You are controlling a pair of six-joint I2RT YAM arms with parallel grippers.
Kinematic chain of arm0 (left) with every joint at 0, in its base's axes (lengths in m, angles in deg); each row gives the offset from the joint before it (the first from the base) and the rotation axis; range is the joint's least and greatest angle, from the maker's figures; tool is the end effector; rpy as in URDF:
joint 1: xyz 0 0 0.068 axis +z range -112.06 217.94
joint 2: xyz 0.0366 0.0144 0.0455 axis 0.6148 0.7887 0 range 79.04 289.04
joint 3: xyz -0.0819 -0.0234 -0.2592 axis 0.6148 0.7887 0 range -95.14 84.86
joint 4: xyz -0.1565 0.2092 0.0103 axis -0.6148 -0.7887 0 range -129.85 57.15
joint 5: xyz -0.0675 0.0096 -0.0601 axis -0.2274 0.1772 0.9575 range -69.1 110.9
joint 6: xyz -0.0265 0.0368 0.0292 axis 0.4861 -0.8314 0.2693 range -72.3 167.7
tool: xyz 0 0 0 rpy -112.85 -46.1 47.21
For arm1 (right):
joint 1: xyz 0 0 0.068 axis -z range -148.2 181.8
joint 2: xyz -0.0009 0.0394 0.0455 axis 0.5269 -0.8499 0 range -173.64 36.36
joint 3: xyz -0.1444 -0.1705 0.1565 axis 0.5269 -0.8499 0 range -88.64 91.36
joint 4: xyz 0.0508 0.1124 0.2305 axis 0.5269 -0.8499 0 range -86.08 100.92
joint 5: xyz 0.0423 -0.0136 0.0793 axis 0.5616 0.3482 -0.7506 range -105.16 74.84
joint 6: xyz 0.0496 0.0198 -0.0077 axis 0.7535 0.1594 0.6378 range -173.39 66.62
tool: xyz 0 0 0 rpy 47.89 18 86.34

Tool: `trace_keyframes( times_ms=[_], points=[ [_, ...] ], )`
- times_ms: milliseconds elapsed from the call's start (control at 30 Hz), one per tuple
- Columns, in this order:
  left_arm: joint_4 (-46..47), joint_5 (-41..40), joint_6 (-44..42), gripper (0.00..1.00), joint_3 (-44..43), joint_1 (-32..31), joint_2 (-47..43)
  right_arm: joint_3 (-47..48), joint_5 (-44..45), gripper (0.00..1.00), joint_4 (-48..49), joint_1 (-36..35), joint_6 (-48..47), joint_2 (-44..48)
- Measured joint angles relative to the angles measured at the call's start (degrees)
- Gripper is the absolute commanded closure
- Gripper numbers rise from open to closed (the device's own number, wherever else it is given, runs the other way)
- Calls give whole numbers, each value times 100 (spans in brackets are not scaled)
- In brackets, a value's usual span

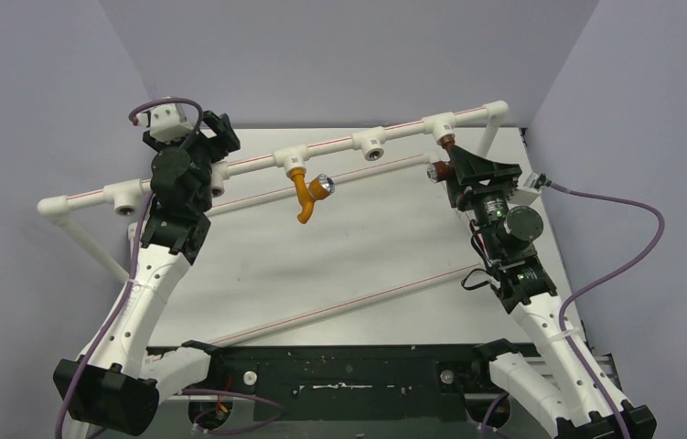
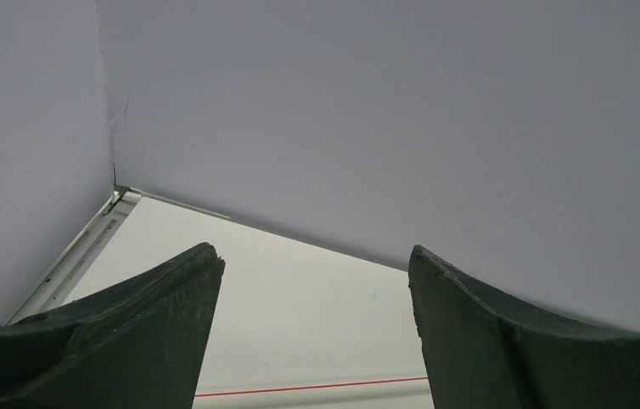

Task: Install the water faucets

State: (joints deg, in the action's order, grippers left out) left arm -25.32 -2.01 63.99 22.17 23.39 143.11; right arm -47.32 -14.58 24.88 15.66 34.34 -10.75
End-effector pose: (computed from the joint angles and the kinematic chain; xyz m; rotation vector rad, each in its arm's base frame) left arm 0.2523 -0.0512 0.4165 -0.3462 1.4322 -0.1448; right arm 0.1909 0.0549 0.3575 0.9469 1.2972 1.4537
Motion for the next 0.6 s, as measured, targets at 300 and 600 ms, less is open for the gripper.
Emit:
trace_keyframes(
  times_ms=[300, 600],
  points=[
    [-9, 0, 0, 22, 4, 0, -4, 0, -109, 18, -184, -2, -348, 365],
    [-9, 0, 0, 22, 4, 0, -4, 2, -105, 12, -1252, -2, -1025, 1034]
  ],
)
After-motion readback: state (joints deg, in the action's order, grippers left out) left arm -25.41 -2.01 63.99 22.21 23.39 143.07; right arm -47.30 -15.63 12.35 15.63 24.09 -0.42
